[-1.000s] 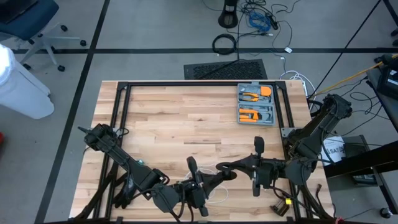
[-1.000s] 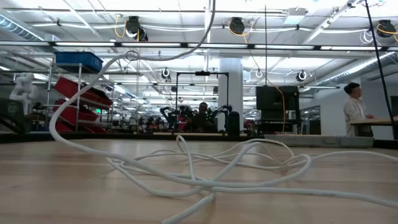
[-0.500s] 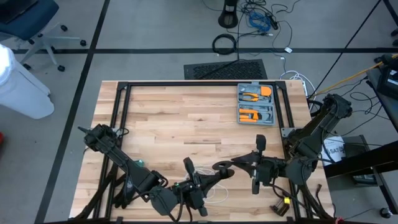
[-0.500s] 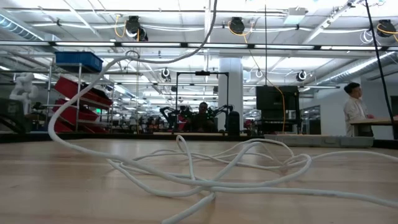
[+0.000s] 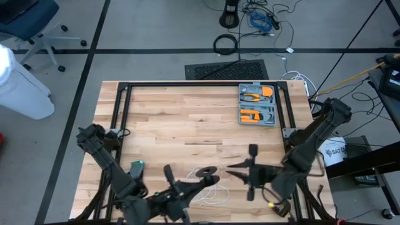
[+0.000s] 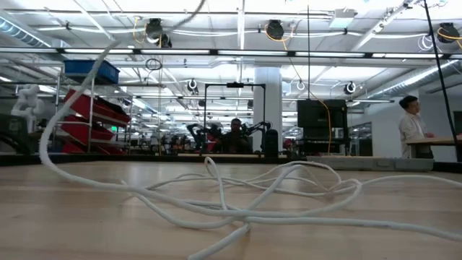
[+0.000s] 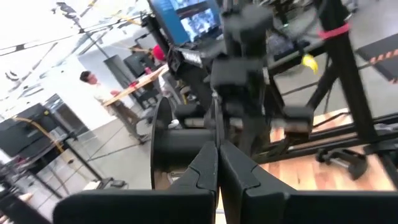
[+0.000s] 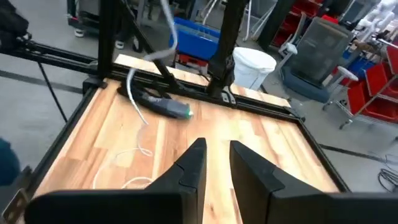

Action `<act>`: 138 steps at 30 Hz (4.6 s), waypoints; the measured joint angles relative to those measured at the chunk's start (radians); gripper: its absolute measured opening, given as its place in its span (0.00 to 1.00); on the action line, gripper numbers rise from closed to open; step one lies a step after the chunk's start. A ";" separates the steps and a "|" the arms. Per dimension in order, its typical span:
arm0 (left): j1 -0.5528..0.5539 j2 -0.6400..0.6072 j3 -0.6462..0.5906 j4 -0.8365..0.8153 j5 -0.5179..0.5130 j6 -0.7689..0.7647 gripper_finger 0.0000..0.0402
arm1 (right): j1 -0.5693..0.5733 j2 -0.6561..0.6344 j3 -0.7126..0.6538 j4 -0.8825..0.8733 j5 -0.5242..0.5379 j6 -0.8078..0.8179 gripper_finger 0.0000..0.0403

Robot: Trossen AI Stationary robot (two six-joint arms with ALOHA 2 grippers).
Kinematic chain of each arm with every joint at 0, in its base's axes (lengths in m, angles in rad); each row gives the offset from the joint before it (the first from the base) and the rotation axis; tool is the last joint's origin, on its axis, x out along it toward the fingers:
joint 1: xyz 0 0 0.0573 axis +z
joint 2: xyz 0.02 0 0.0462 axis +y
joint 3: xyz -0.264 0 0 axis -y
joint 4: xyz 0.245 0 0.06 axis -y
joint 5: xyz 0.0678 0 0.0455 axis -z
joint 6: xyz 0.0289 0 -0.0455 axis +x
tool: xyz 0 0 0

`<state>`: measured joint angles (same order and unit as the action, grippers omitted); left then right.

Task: Coil cords
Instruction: Coil the white wire onto the spool

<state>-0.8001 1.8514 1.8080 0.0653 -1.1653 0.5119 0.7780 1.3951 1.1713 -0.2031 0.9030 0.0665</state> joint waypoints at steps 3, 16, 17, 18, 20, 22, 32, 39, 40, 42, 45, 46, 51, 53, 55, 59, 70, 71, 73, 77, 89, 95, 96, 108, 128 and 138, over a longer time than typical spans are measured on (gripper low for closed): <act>-0.023 -0.013 0.000 0.001 -0.096 0.001 0.01 | -0.048 0.071 0.000 0.108 -0.180 -0.057 0.15; -0.082 -0.017 0.000 0.004 -0.268 0.027 0.00 | -0.189 0.329 -0.001 0.622 -0.359 -0.266 0.31; -0.084 -0.017 0.000 0.005 -0.268 0.027 0.00 | -0.194 0.335 -0.001 0.635 -0.349 -0.269 0.33; -0.084 -0.017 0.000 0.005 -0.268 0.027 0.00 | -0.197 0.342 -0.001 0.647 -0.343 -0.281 0.35; -0.085 -0.017 0.000 0.005 -0.268 0.027 0.00 | -0.200 0.355 -0.001 0.657 -0.324 -0.299 0.37; -0.084 -0.017 0.000 0.005 -0.268 0.027 0.00 | -0.203 0.357 -0.001 0.665 -0.332 -0.311 0.37; -0.084 -0.017 0.000 0.009 -0.264 0.026 0.00 | -0.216 0.360 -0.001 0.672 -0.345 -0.294 0.25; -0.083 -0.017 0.000 0.008 -0.252 0.025 0.00 | -0.244 0.360 -0.001 0.679 -0.437 -0.246 0.13; -0.083 -0.017 0.000 0.008 -0.250 0.025 0.00 | -0.246 0.360 -0.001 0.679 -0.435 -0.245 0.11; -0.083 -0.016 0.000 0.008 -0.249 0.025 0.00 | -0.246 0.360 -0.001 0.678 -0.432 -0.246 0.06; -0.083 -0.016 0.000 0.007 -0.249 0.025 0.00 | -0.244 0.360 -0.001 0.678 -0.433 -0.252 0.01; -0.083 -0.016 0.000 0.007 -0.249 0.025 0.00 | -0.243 0.360 -0.001 0.678 -0.433 -0.252 0.01; -0.088 -0.016 0.000 -0.002 -0.249 0.029 0.00 | -0.235 0.329 -0.001 0.584 -0.349 -0.254 0.00; -0.098 -0.016 0.000 -0.004 -0.249 0.064 0.00 | -0.224 0.289 -0.001 0.517 -0.297 -0.236 0.00; -0.110 -0.016 0.000 -0.011 -0.245 0.090 0.00 | -0.213 0.242 -0.001 0.452 -0.265 -0.205 0.00; -0.128 -0.016 0.000 -0.062 -0.188 0.102 0.00 | -0.182 0.160 -0.001 0.350 -0.250 -0.146 0.00; -0.122 -0.016 0.000 -0.264 -0.173 0.089 0.00 | -0.066 0.052 -0.001 0.287 -0.249 -0.159 0.00; -0.122 -0.016 0.000 -0.284 -0.173 0.078 0.00 | -0.055 0.045 -0.001 0.286 -0.249 -0.163 0.00; -0.116 -0.016 0.000 -0.320 -0.173 0.072 0.00 | -0.034 0.028 -0.001 0.286 -0.250 -0.175 0.00; -0.108 -0.016 0.000 -0.359 -0.173 0.069 0.00 | 0.007 0.003 -0.001 0.288 -0.248 -0.201 0.00; -0.056 -0.010 0.000 -0.511 -0.072 -0.010 0.00 | 0.056 -0.013 0.000 0.365 -0.249 -0.294 0.00; -0.012 -0.008 -0.011 -0.527 0.040 -0.010 0.00 | 0.055 -0.012 0.000 0.365 -0.249 -0.304 0.00; -0.005 -0.008 -0.014 -0.528 0.072 -0.010 0.00 | 0.055 -0.012 0.000 0.365 -0.249 -0.313 0.00; 0.070 -0.007 -0.015 -0.524 0.428 -0.037 0.00 | 0.047 -0.011 0.000 0.419 -0.250 -0.427 0.00; 0.092 0.044 -0.015 -0.380 0.773 0.046 0.00 | -0.030 0.051 0.000 0.536 -0.255 -0.491 0.00; 0.113 0.055 -0.015 -0.344 0.794 0.054 0.00 | -0.062 0.080 0.000 0.558 -0.255 -0.468 0.00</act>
<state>-0.6870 1.9068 1.7931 -0.2789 -0.3710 0.5664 0.7156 1.4754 1.1713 0.3550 0.6477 -0.4020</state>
